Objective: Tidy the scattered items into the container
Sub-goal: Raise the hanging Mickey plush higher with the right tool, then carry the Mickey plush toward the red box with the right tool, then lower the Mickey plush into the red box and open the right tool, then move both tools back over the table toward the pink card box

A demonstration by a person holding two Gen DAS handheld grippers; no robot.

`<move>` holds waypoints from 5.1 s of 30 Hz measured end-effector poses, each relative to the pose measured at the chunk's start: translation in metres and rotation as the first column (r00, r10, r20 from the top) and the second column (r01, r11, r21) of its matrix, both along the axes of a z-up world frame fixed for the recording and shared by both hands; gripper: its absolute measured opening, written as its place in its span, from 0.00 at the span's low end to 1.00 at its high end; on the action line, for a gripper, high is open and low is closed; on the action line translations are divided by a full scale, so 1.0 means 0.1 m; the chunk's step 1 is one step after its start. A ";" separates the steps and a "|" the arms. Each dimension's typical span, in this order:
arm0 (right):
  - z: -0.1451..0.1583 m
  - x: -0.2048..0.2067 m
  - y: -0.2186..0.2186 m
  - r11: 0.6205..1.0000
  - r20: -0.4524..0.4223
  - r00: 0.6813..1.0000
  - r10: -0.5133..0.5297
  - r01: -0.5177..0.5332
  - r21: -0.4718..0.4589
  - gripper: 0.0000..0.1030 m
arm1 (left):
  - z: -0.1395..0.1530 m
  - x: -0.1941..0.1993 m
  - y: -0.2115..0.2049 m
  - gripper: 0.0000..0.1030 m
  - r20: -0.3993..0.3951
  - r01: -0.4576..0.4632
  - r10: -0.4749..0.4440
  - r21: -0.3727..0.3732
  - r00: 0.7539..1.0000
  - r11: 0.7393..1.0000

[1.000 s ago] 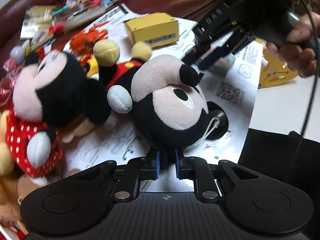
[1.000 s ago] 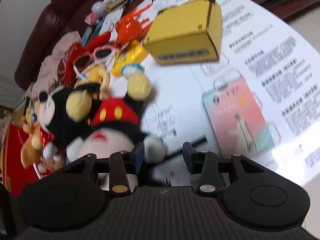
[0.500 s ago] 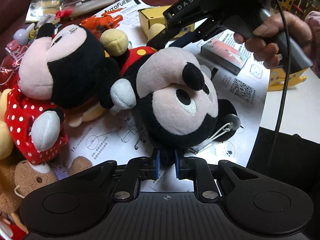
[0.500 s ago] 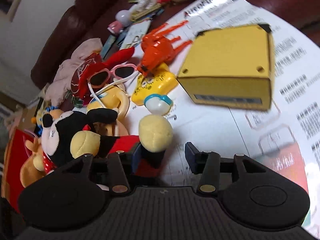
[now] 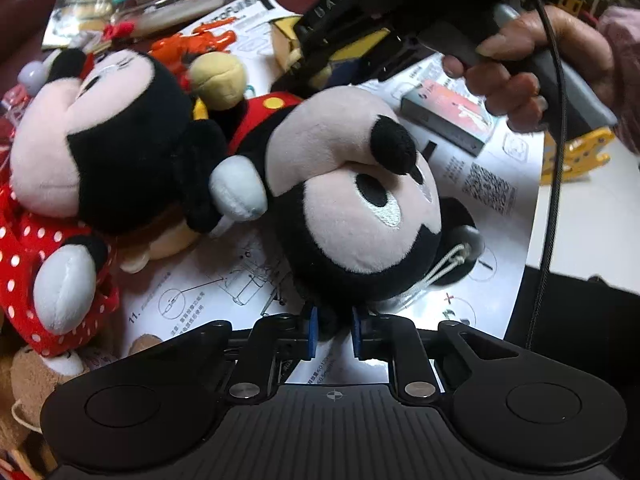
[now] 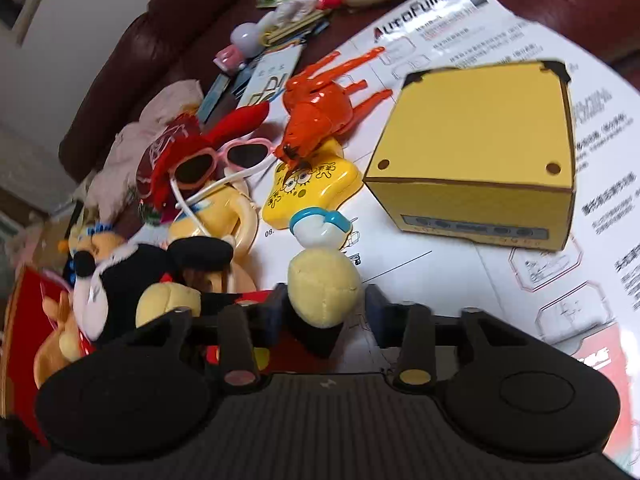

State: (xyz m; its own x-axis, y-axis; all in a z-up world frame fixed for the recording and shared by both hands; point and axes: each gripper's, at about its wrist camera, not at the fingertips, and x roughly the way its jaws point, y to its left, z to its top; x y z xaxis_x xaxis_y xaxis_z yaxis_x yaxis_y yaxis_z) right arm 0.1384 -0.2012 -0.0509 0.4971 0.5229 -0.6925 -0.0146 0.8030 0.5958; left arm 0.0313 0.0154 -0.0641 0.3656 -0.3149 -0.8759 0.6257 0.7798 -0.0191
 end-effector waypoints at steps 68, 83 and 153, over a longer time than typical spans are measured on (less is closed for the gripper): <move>2.86 -0.96 2.21 0.913 0.488 0.772 0.407 -0.358 -0.195 0.30 | 1.90 -1.13 1.58 0.06 0.348 -0.575 0.577 -0.122 0.738 0.809; 3.24 -1.03 4.34 0.754 0.554 0.575 0.602 -0.638 -0.158 0.30 | 2.52 -1.96 3.30 0.06 0.369 -0.887 0.860 -0.163 0.352 0.433; 2.77 -0.55 2.41 0.788 0.343 0.725 0.598 -0.450 -0.421 0.92 | 2.13 -0.94 1.97 0.96 0.341 -0.773 0.738 -0.049 0.582 0.632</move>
State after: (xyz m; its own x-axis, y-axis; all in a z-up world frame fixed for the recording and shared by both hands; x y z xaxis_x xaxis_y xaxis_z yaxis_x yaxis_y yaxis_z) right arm 0.0836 0.0399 0.2264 0.4863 0.6045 -0.6309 -0.6829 0.7134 0.1572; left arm -0.0628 0.2121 0.1486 0.6771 0.2768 -0.6818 -0.2342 0.9594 0.1570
